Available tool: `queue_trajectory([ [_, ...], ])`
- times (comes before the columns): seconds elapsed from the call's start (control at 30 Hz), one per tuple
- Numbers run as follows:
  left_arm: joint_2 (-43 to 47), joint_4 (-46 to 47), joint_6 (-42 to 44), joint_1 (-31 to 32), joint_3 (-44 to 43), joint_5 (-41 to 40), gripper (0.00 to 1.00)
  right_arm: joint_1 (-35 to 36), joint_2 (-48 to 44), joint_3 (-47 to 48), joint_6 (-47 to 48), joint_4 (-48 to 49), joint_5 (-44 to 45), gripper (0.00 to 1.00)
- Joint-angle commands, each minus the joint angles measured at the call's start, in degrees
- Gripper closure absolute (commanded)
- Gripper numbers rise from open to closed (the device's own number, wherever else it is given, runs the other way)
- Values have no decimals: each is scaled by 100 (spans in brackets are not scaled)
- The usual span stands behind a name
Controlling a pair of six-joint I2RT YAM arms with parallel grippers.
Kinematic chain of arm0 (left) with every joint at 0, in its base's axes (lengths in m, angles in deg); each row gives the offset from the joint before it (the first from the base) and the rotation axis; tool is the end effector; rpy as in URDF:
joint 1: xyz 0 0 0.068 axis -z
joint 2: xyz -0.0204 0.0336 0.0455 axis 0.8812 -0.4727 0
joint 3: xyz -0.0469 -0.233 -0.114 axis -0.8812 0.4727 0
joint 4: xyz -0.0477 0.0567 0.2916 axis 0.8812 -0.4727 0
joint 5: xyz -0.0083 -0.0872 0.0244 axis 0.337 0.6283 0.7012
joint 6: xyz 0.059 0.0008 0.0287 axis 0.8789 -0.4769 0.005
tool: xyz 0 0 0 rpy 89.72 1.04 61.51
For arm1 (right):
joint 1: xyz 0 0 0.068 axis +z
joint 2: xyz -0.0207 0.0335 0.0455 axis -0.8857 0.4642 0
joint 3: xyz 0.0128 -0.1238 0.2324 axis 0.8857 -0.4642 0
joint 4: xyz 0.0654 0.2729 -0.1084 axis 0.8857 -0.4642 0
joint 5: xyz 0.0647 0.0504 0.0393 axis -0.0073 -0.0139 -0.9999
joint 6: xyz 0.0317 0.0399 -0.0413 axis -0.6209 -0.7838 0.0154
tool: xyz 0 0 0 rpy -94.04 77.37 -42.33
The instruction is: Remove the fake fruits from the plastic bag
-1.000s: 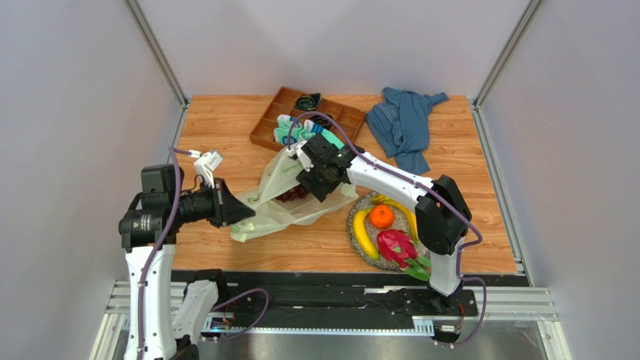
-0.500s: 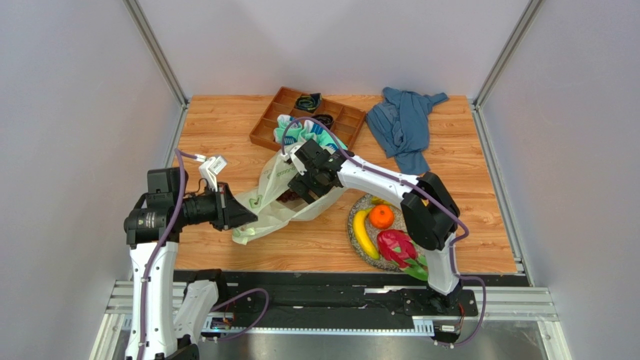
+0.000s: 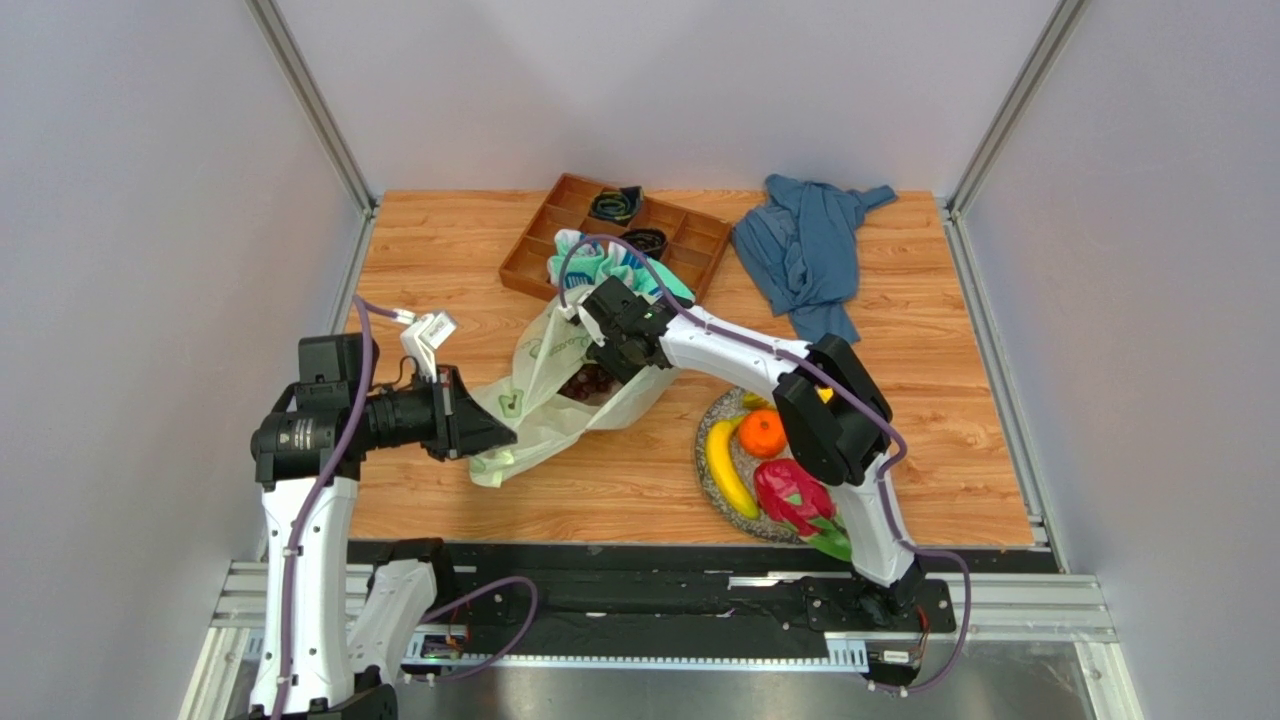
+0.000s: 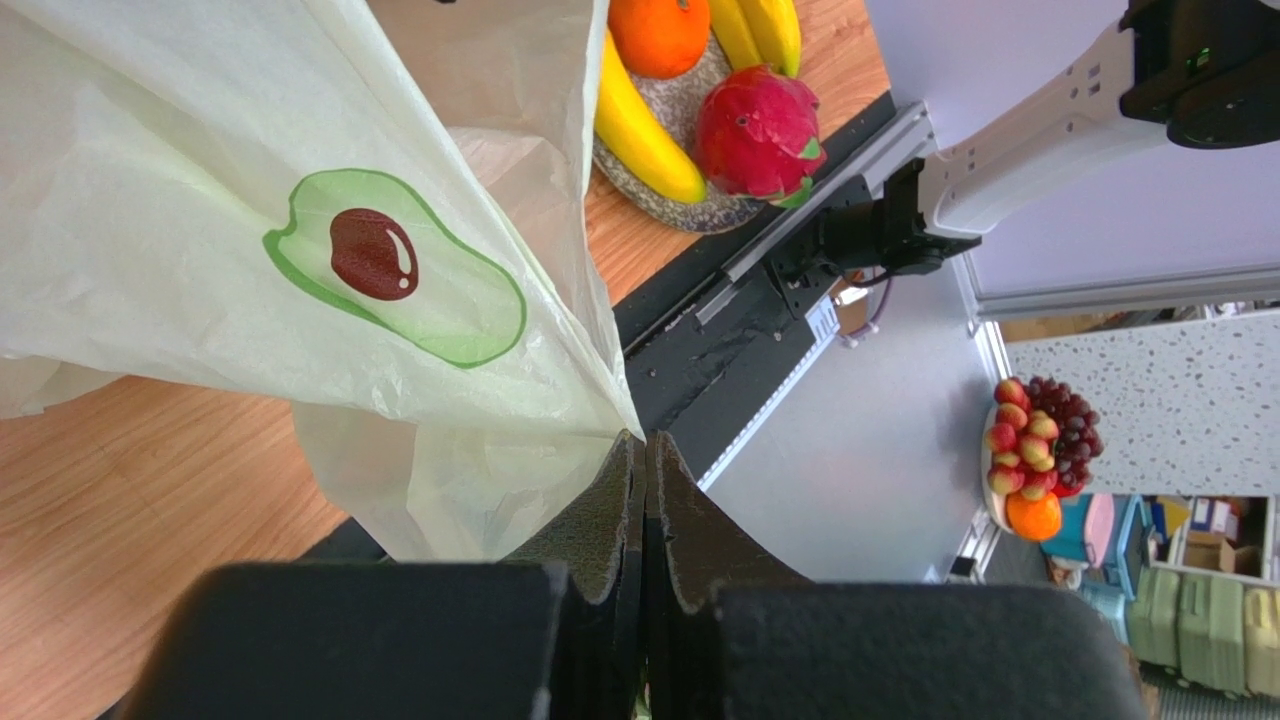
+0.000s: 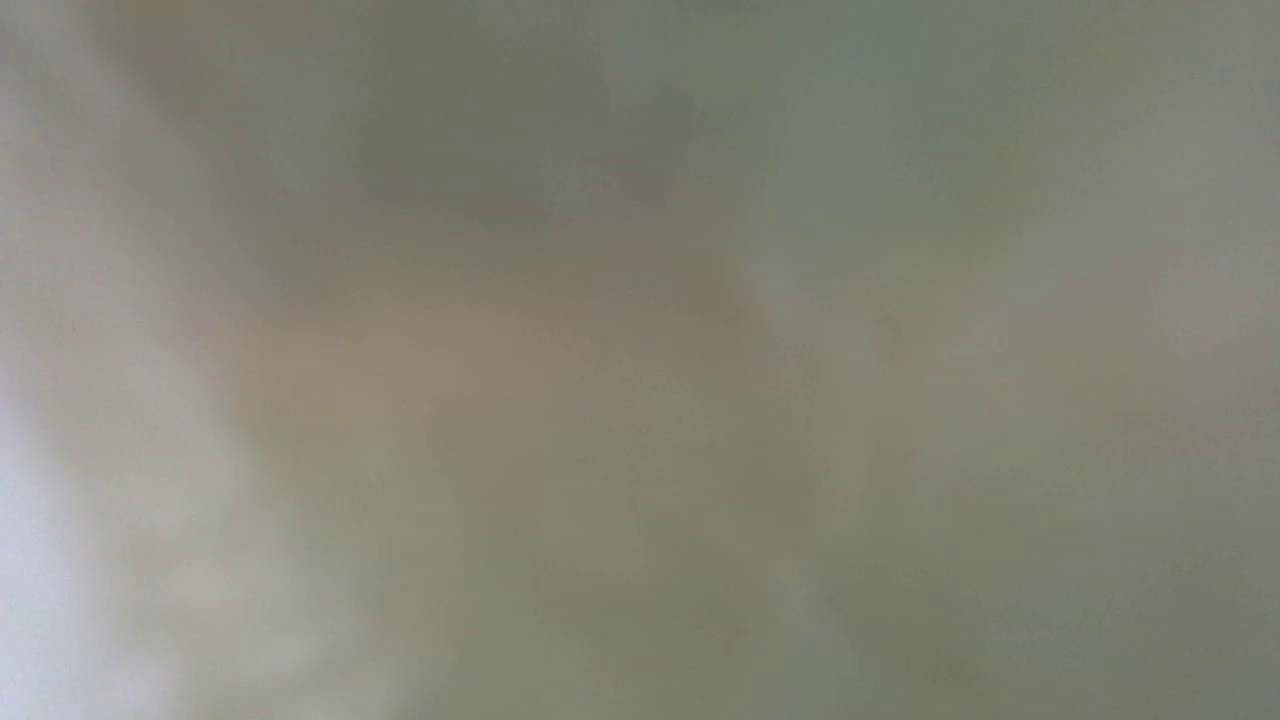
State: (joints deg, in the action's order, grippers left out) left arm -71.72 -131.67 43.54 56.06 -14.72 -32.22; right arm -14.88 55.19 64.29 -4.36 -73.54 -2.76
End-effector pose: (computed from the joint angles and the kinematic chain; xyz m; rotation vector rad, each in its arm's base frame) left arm 0.1630 -0.0273 0.3470 0.2436 2.2542 -1.1980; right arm 0.3363 0.3559 0.1536 -1.2172 2.3998 0.0218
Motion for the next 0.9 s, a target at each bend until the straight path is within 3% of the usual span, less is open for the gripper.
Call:
queue_trajectory([
  [0.0,28,157,70,3,26,229,100,-35,-397,24,159,-31,-269,69],
  [0.13,-34,385,-44,2,43,212,100,-9,-1064,-90,203,-198,-909,83],
  [0.33,-157,860,-220,11,35,238,100,246,-2013,-670,475,-664,-1754,89],
  [0.63,-271,1484,-527,20,-71,422,100,290,-3174,-1532,1248,-1007,-3151,89],
  [0.87,-219,1205,-449,64,-211,458,100,290,-2904,-795,1214,-761,-2828,86],
])
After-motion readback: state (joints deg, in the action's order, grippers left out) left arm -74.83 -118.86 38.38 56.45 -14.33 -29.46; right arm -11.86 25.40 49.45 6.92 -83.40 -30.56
